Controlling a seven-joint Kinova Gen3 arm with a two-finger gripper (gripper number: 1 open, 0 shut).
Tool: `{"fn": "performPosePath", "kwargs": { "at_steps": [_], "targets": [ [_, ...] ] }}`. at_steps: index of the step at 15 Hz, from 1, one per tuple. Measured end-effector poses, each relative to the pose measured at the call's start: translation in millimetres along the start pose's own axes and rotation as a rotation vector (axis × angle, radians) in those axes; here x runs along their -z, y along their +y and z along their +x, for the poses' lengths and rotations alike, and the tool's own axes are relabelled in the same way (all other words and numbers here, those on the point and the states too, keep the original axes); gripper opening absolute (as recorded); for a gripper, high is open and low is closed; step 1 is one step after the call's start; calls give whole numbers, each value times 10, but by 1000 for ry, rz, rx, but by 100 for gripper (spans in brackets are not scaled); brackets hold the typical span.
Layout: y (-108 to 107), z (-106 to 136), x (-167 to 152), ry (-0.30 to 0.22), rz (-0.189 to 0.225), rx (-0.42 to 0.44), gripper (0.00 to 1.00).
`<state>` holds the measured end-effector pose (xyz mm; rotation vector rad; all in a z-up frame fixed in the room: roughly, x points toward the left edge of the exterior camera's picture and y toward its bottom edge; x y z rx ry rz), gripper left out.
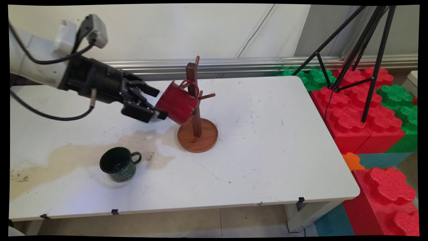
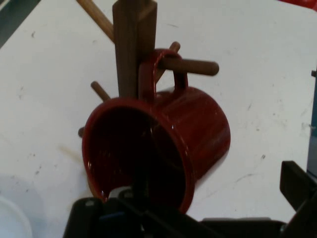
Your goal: Pick up the red mug from the rack
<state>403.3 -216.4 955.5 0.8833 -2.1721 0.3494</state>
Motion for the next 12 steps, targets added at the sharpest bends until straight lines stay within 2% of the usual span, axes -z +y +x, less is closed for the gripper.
{"fn": "performPosePath", "kwargs": {
  "at_steps": [9,10,12],
  "targets": [
    [-97,75,-330,-20,-27,-21,100],
    [-102,78,-349,-21,-31,-24,0],
    [-109,85,-371,-24,-37,-28,0]
  ]
}}
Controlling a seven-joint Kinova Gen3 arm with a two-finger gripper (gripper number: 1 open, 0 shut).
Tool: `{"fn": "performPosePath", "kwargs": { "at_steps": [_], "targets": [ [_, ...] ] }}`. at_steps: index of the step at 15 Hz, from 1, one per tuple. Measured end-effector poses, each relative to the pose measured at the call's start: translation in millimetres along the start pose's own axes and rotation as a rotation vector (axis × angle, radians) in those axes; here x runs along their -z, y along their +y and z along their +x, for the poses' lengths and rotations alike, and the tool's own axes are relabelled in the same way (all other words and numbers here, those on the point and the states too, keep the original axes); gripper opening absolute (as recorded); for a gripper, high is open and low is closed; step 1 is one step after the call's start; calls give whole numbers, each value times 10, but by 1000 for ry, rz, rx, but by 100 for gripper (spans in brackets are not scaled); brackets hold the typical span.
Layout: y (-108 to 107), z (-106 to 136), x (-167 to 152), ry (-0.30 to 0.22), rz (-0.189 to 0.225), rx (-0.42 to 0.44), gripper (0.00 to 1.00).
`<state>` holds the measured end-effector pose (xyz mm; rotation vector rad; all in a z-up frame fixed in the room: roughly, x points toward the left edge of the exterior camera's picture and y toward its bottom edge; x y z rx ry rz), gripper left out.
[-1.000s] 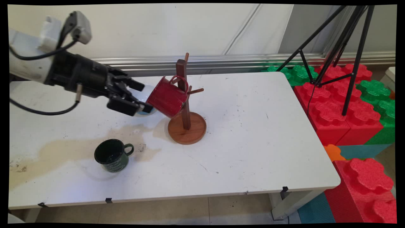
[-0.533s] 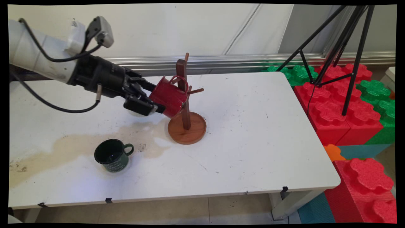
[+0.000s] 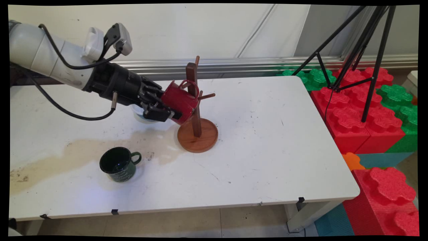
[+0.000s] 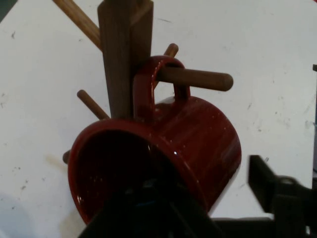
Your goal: Pick up the red mug from the rack, then place the picked object on the table
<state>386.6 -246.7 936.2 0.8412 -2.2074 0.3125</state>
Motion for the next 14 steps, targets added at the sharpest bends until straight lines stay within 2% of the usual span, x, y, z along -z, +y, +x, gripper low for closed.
{"fn": "performPosePath", "kwargs": {
  "at_steps": [7,14],
  "targets": [
    [10,40,40,-2,-35,-15,0],
    [87,97,102,16,-58,6,0]
  ]
}}
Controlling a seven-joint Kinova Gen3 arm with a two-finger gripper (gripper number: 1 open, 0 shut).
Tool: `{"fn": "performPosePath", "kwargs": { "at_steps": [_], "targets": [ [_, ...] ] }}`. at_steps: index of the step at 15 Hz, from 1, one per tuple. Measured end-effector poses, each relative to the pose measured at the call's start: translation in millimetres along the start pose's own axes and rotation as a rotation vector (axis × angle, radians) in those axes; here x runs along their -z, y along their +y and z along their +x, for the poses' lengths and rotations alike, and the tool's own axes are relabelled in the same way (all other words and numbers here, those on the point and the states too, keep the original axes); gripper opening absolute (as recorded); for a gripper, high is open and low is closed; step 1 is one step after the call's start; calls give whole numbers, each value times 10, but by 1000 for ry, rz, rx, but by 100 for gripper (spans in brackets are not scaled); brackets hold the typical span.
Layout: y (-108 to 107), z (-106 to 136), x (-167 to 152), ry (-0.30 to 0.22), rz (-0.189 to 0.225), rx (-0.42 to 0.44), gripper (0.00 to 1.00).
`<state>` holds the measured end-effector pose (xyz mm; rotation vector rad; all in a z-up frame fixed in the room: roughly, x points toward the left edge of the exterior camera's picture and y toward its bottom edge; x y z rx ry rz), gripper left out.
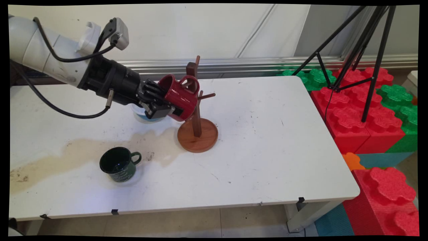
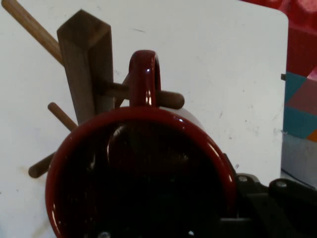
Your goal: Place the picked object on the table
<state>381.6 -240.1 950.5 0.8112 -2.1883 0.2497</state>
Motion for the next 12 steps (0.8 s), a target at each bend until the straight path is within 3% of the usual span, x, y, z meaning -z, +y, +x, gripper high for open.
{"fn": "performPosePath", "kwargs": {
  "at_steps": [7,12],
  "targets": [
    [135,-17,139,-4,14,22,0],
    [359,-27,279,-19,11,14,0]
  ]
}}
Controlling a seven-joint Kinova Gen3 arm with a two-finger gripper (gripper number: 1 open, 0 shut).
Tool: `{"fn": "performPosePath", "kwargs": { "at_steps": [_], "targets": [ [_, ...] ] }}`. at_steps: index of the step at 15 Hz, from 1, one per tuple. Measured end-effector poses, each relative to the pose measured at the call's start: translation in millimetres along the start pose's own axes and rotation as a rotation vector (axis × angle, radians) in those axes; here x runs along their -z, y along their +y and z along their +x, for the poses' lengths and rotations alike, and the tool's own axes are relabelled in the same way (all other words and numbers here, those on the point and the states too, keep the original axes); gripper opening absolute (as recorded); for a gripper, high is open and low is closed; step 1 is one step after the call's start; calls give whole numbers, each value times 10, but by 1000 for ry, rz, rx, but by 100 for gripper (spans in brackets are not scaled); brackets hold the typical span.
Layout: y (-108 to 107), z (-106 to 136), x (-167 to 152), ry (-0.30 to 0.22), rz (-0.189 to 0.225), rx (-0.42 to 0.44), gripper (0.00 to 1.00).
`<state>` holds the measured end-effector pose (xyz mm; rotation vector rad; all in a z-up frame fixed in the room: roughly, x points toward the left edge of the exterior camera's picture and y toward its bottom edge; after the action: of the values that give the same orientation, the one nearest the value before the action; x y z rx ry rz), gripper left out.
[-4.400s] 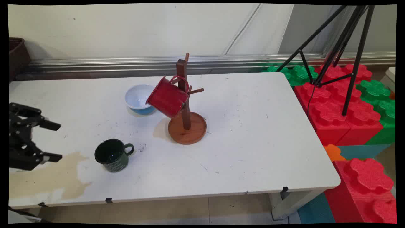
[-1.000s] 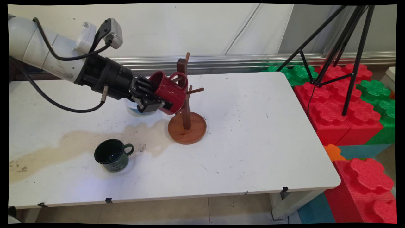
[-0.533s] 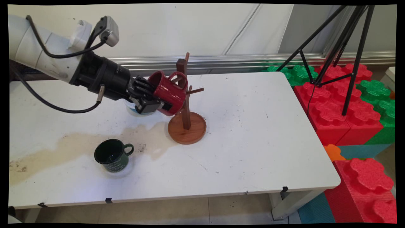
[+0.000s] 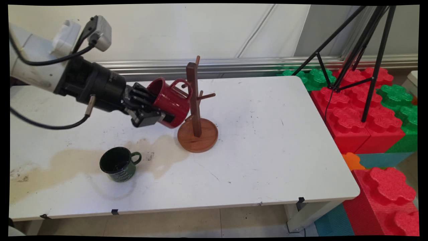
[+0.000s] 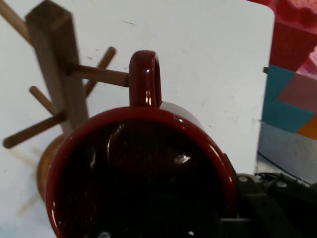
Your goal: Place the picked object on the table
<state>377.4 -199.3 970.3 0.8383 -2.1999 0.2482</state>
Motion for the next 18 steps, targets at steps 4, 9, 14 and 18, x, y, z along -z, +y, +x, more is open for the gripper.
{"fn": "performPosePath", "kwargs": {
  "at_steps": [4,9,14,18],
  "targets": [
    [233,10,69,-10,-24,-19,0],
    [424,-63,146,-64,-47,-48,0],
    [447,-187,135,-154,-18,-85,0],
    [434,-245,1,-224,22,-104,0]
  ]
}}
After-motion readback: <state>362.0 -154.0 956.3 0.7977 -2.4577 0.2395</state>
